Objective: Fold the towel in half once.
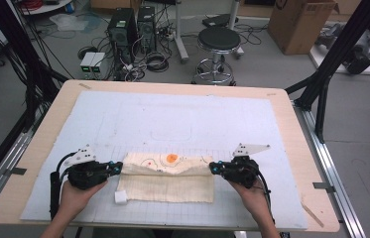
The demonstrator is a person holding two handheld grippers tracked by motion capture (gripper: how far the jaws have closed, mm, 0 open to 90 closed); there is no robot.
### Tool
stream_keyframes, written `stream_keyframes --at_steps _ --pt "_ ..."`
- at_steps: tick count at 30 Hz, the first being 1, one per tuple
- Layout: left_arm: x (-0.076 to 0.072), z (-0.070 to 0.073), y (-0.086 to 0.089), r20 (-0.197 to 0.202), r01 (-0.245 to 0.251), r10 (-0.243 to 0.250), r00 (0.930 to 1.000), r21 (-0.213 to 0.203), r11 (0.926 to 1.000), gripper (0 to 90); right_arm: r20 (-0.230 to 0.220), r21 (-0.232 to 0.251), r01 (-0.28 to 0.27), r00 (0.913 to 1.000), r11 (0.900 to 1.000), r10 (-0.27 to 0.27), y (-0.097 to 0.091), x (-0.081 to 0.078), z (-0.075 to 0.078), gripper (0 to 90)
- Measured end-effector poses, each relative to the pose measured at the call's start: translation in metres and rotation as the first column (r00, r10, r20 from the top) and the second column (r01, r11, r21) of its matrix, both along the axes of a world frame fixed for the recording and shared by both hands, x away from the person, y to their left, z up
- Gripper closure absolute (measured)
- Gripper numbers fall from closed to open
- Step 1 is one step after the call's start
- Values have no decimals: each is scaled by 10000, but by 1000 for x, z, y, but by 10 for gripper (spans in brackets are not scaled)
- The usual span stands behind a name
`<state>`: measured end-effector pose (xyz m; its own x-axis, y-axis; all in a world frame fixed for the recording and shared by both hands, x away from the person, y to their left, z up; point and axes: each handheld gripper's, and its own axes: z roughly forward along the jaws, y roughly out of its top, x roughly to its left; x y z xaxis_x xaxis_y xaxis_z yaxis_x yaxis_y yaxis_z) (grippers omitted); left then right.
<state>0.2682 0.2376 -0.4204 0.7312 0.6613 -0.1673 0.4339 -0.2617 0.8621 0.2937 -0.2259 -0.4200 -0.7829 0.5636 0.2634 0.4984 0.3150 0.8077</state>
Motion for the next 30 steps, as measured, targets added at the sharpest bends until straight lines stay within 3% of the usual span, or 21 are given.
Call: stream_keyframes --at_steps 8,23,26,28,30 --pt "-13 -6 4 -141 243 -240 9996 210 9995 872 15 -92 -167 9999 9998 167 3 -12 -4 864" --pt "-28 -9 6 -366 745 -740 9966 132 9971 864 -265 -429 -404 9989 9983 393 4 -34 -11 860" --pt "-29 -7 8 -436 784 -800 9958 -363 9963 692 -435 -264 -758 9963 9968 746 3 -36 -11 786" --pt "-27 -6 8 -345 801 -823 9960 -613 9949 657 -405 -16 -834 9957 9965 833 1 -39 -9 734" --pt "-26 -7 5 -371 786 -808 9960 -578 9952 653 -285 93 -988 9947 9951 991 0 -39 -7 697"
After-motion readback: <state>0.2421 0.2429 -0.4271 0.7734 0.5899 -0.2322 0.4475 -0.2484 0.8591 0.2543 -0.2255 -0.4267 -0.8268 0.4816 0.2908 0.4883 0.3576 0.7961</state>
